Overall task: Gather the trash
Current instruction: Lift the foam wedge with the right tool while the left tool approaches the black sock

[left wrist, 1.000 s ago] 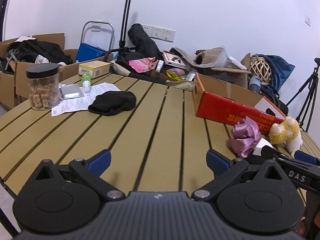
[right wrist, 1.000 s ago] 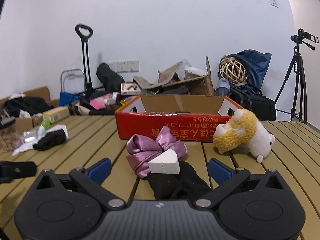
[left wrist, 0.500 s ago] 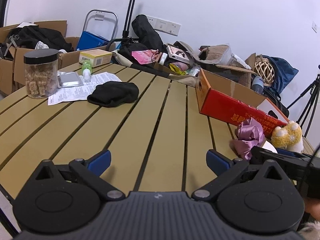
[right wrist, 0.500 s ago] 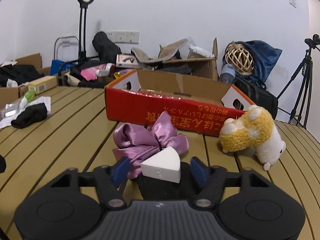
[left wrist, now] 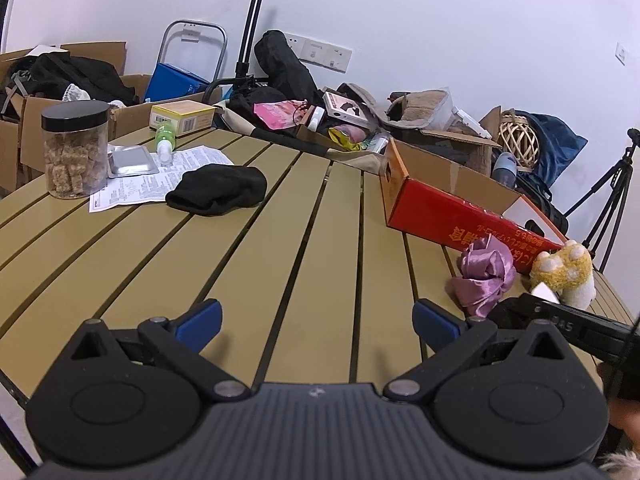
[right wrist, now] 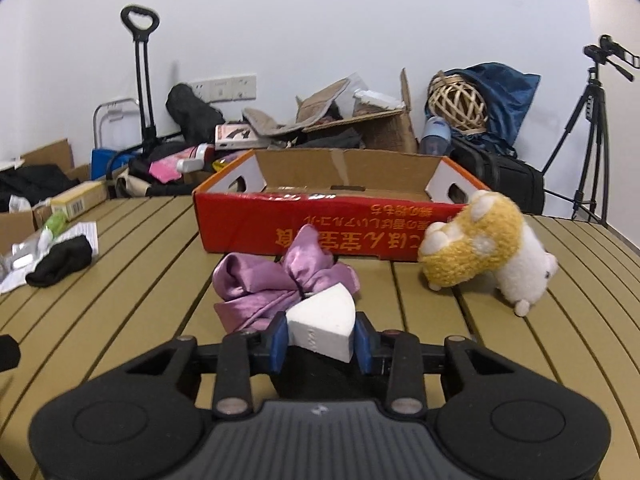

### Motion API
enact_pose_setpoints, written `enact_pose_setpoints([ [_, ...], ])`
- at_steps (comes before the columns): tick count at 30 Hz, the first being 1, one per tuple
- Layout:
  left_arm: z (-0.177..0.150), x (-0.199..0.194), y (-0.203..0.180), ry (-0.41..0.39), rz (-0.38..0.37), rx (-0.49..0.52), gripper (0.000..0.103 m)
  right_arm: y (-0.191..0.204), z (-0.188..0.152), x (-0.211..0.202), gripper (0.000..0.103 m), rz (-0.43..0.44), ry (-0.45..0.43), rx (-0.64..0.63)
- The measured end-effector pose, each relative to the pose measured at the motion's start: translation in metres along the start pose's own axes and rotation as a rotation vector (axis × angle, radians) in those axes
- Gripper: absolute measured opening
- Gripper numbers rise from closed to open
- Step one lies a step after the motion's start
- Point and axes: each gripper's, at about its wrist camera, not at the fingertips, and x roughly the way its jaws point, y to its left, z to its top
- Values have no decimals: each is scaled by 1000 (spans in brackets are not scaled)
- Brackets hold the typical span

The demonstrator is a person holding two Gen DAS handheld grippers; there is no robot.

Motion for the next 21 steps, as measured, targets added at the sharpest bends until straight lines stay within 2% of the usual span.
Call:
enact_pose_setpoints([
  [10, -9, -1, -21, 16, -33, 30, 103, -41, -23, -56, 33, -56, -82, 97],
  [21, -32, 1, -65, 39, -72, 136, 103, -102, -52, -111, 33, -144, -153, 185],
])
